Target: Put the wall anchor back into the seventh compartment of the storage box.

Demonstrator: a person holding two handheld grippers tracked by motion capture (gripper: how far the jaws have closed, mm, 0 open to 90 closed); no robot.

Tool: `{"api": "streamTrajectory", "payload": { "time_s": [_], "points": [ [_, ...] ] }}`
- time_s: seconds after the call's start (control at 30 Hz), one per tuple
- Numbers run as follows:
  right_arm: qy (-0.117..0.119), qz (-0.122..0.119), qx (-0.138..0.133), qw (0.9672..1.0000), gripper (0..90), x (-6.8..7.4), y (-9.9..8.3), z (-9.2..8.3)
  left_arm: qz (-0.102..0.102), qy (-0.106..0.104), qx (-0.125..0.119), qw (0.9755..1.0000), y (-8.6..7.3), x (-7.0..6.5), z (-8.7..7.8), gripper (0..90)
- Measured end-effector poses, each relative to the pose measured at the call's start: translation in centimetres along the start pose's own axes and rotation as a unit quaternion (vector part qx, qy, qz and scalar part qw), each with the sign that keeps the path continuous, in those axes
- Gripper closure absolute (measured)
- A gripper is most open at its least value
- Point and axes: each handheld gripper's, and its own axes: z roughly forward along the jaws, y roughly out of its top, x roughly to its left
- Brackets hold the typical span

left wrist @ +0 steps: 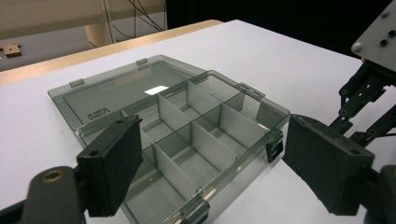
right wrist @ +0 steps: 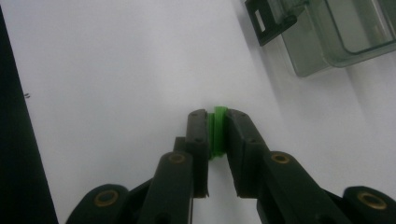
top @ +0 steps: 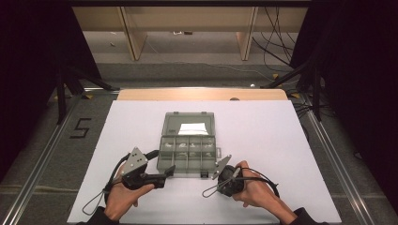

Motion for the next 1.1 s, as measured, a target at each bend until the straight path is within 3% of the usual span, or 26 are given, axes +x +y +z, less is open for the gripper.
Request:
{"api": "streamTrajectory", "payload": {
  "time_s": [0.33, 0.67, 0.87, 0.9, 1.0, 1.03, 1.1],
  "points": [
    [0.008, 0.015, 0.011, 0.9998, 78.5, -0.07, 0.03, 0.39, -0.001, -0.001, -0.003, 1.0, -0.03, 0.0, 0.06, 18.8],
    [0.012, 0.015, 0.01, 0.9998, 79.6, -0.02, 0.12, 0.19, 0.0, 0.002, 0.0, 1.0, -0.02, -0.05, 0.03, 19.2],
    [0.009, 0.019, 0.01, 0.9997, 79.5, -0.01, 0.13, 0.1, 0.014, 0.001, 0.002, 0.9999, 0.05, 0.12, 0.0, 19.2],
    [0.009, 0.019, 0.011, 0.9997, 79.5, -0.03, 0.14, 0.11, 0.004, 0.001, 0.003, 1.0, 0.0, -0.01, -0.01, 19.5],
    [0.012, 0.02, 0.011, 0.9997, 79.4, -0.11, 0.13, 0.12, 0.001, 0.004, 0.003, 1.0, -0.01, -0.05, -0.02, 19.6],
    [0.014, 0.019, 0.01, 0.9997, 79.3, -0.14, 0.13, 0.12, 0.016, 0.0, 0.002, 0.9999, 0.05, 0.15, 0.0, 19.6],
    [0.013, 0.022, 0.007, 0.9997, 79.4, -0.12, 0.15, 0.07, 0.014, 0.001, 0.002, 0.9999, 0.04, 0.12, 0.0, 19.6]
  ]
}}
